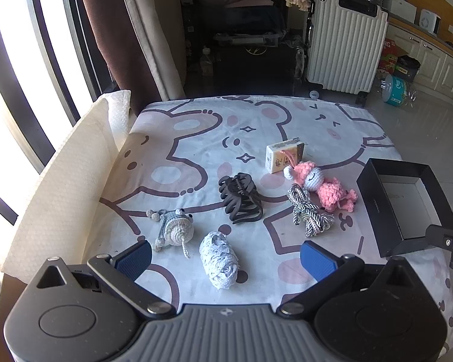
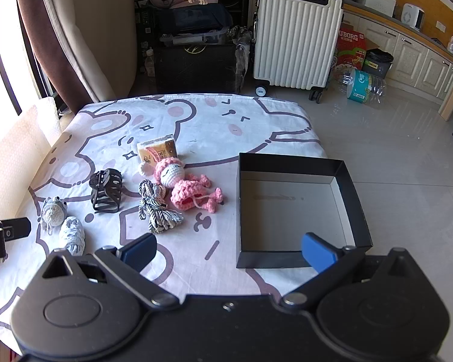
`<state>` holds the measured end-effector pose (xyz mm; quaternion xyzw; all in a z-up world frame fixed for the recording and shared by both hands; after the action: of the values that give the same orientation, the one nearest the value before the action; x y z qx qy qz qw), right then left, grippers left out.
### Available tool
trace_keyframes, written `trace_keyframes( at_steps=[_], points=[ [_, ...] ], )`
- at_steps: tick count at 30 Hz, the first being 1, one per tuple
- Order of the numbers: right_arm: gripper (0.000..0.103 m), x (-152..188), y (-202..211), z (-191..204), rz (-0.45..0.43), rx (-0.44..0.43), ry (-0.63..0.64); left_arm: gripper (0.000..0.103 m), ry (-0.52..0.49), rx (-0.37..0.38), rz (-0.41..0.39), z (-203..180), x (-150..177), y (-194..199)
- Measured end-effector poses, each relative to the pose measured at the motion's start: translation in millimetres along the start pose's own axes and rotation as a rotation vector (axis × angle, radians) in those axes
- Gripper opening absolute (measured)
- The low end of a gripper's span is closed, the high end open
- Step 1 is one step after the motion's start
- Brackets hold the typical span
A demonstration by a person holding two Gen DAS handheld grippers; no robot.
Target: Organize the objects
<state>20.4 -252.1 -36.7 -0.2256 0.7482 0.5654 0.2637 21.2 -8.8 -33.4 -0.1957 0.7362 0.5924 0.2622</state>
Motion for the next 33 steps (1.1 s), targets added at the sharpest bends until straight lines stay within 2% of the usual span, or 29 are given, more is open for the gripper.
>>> trace_keyframes(
  at_steps=[14, 25, 33],
  points=[
    [0.103, -12.1, -6.5, 20.7, -0.021, 0.001, 0.027, 0.103, 0.075, -0.029, -0.024, 44.0, 1.1, 4.4],
    [0.103, -18.3, -26.6, 64.3, -0.051, -0.066, 0.140, 0.103, 0.155, -0.036, -0.025, 77.6, 5.7, -12.5],
    [0.103, -23.6, -52.7, 85.1, -0.058, -0.130, 0.179, 0.103, 0.219, -0.037, 0.016, 96.7, 12.6, -39.1]
  ],
)
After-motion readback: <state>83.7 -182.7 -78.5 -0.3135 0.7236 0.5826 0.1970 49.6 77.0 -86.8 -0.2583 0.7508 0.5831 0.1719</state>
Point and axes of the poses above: each gripper's, at about its wrist camera, not at the fingertips, and y roughly against the way its jaws point, z to its left, x to its underside, the point moved 4 cm from there along -y, roughly the way its jaws point, and after that the axes turned 15 degrees about x, right-handed, at the moved point
